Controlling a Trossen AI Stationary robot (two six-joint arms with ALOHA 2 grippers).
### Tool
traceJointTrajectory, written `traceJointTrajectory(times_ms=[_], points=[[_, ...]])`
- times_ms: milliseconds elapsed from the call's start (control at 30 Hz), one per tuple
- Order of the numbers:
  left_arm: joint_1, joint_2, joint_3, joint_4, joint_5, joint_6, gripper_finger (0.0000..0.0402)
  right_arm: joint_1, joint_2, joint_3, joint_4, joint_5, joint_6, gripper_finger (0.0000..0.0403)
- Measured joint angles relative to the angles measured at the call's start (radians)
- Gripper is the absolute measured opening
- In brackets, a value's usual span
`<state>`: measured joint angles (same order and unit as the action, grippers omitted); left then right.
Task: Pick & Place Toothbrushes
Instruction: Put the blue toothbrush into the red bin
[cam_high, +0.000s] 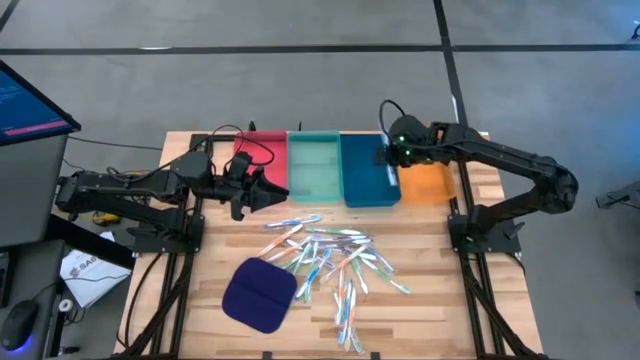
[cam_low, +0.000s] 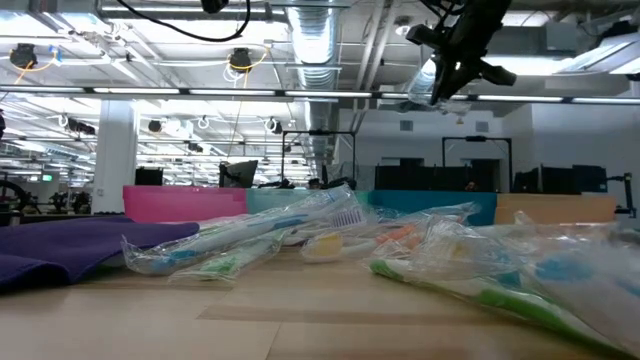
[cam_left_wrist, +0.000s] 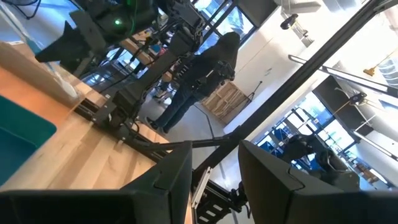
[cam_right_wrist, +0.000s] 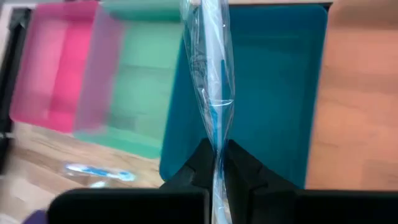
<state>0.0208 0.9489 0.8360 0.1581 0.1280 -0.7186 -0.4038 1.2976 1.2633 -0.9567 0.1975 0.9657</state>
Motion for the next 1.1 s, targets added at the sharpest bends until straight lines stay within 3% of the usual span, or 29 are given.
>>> traceJointTrajectory(times_ms=[300, 567, 700, 900, 1100], points=[[0.045, 0.0, 0.0, -0.056, 0.0, 0.005, 0.0127, -0.026, 0.0, 0.0, 0.052, -0.024, -0.007, 0.0009], [0.209, 0.004, -0.001, -0.485, 0.089, 0.216, 0.0127, -0.004, 0.0, 0.0, 0.033, -0.025, -0.007, 0.0013], [0.258, 0.004, -0.001, -0.62, 0.074, 0.261, 0.0127, 0.012, 0.0, 0.0, 0.037, -0.045, -0.023, 0.0009], [0.29, 0.004, -0.001, -0.598, 0.014, 0.135, 0.0127, 0.024, 0.0, 0.0, 0.138, -0.073, -0.023, 0.0009], [0.281, 0.004, -0.001, -0.455, 0.003, 0.14, 0.0127, -0.008, 0.0, 0.0, 0.208, -0.135, -0.042, 0.001]])
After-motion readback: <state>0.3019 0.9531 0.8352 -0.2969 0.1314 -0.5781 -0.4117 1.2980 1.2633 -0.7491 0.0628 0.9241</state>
